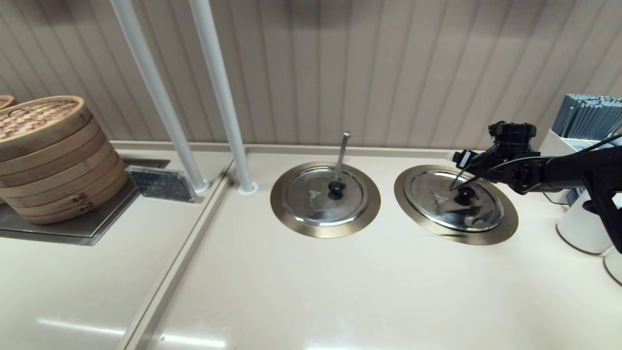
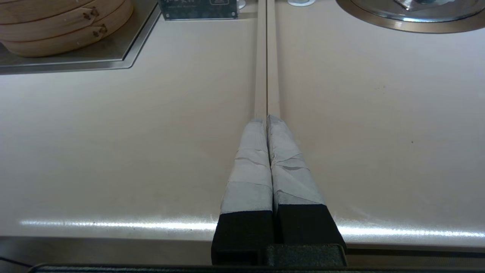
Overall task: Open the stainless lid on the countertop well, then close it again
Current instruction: Put the spoon in the groove
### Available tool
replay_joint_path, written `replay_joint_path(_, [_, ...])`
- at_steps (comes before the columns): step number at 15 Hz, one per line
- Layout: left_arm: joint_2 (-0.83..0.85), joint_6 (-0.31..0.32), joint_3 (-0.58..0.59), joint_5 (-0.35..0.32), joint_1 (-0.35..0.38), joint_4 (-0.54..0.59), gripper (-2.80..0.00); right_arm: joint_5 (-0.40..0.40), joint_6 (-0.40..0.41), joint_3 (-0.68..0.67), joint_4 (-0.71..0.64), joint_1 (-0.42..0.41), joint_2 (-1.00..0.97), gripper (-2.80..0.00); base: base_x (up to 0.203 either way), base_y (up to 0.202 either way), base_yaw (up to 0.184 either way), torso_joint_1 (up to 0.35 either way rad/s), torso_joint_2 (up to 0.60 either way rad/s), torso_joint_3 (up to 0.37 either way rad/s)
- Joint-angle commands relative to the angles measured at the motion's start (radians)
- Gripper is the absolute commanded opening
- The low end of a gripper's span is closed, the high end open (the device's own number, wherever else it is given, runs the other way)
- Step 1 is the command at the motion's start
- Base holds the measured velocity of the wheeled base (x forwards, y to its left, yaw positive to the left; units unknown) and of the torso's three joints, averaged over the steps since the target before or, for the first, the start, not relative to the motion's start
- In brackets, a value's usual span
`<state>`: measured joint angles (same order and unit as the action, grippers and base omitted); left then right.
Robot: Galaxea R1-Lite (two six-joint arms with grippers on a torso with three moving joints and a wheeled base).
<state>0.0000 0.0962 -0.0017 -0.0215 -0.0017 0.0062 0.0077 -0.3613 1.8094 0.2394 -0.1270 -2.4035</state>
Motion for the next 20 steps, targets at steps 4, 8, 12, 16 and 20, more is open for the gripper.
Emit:
replay_joint_path(4, [0.000, 0.000, 0.000, 0.000, 0.000, 0.000, -2.80, -0.003, 0.018, 0.075, -0.010, 0.001, -0.062, 0.00, 0.000, 0.000, 0.000, 0.000, 0.00, 0.000])
replay_joint_path(8, [0.000, 0.000, 0.000, 0.000, 0.000, 0.000, -2.80, -0.003, 0.018, 0.115, -0.034, 0.016, -0.073, 0.00, 0.000, 0.000, 0.000, 0.000, 0.00, 0.000])
replay_joint_path(12, [0.000, 0.000, 0.000, 0.000, 0.000, 0.000, -2.80, -0.022, 0.018, 0.125, -0.035, 0.038, -0.075, 0.00, 0.000, 0.000, 0.000, 0.000, 0.00, 0.000])
replay_joint_path(16, [0.000, 0.000, 0.000, 0.000, 0.000, 0.000, -2.80, -0.042, 0.016, 0.102, -0.035, 0.008, -0.068, 0.00, 0.000, 0.000, 0.000, 0.000, 0.00, 0.000])
replay_joint_path(20, [0.000, 0.000, 0.002, 0.000, 0.000, 0.000, -2.80, -0.041, 0.016, 0.033, -0.034, -0.031, -0.038, 0.00, 0.000, 0.000, 0.000, 0.000, 0.00, 0.000])
